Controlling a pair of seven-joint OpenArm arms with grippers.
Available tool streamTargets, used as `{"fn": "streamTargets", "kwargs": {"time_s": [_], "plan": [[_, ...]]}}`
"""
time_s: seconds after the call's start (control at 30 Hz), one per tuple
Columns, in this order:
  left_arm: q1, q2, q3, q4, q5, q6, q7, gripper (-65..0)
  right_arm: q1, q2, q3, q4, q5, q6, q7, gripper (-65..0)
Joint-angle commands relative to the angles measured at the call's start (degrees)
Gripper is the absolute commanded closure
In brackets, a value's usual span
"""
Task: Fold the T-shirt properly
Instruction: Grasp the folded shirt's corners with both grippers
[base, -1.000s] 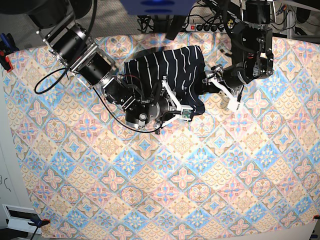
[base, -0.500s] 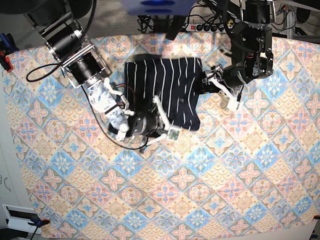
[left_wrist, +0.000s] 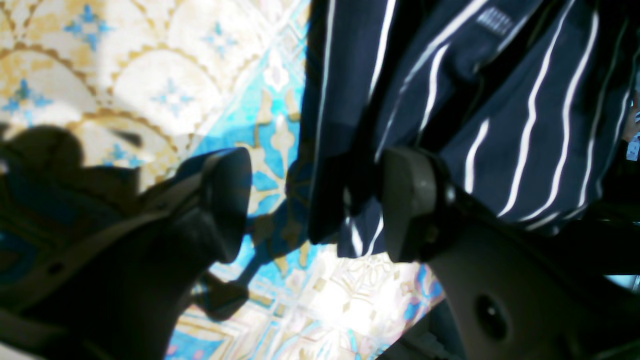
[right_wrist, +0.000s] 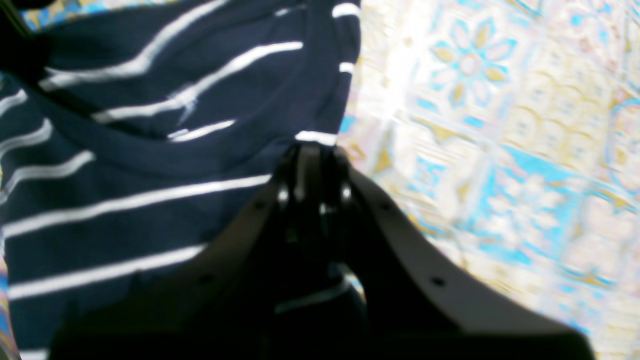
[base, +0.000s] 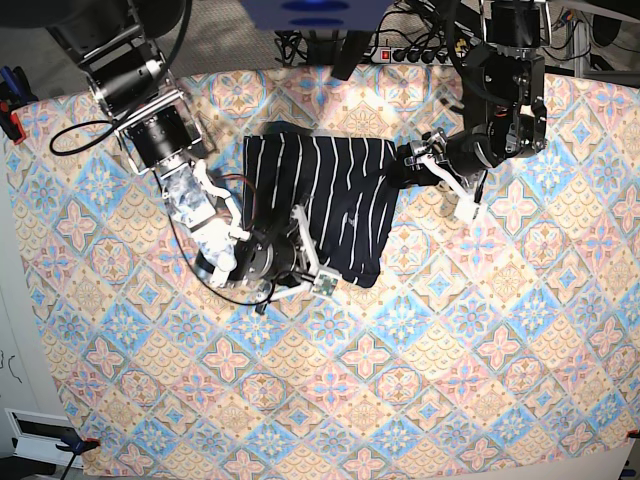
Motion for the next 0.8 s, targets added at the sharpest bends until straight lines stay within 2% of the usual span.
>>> {"fn": "streamTargets", "kwargs": {"time_s": [0.0, 0.2, 0.4, 0.6, 0.77], "plan": [[-0.5, -0.2, -0.2, 1.0, -0.9, -0.4, -0.4, -39.7, 1.1, -1.4, 0.3, -0.1, 0.5, -0.2, 2.1, -0.6], [0.2, -0.1, -0.2, 2.2, -1.3, -0.4, -0.4, -39.7, 1.1, -2.3, 0.3, -4.4, 0.5, -0.2, 5.2, -9.3], [2.8, -0.4, -0.2, 12.3, -1.0, -0.4, -0.4, -39.7, 1.4, -2.1, 1.9, -3.7, 0.8, -0.2, 5.3, -20.7], [6.2, -0.4, -0.1, 20.3, -0.8, -0.4, -0.4, -39.6, 0.5, -2.0, 13.3, 2.3, 0.6, -0.2, 5.0, -22.5], [8.1, -1.7, 2.1, 25.3, -0.8, -0.5, -0.2, -39.6, 0.4, -1.9, 19.4, 1.4, 0.4, -0.2, 5.1, -22.4]]}}
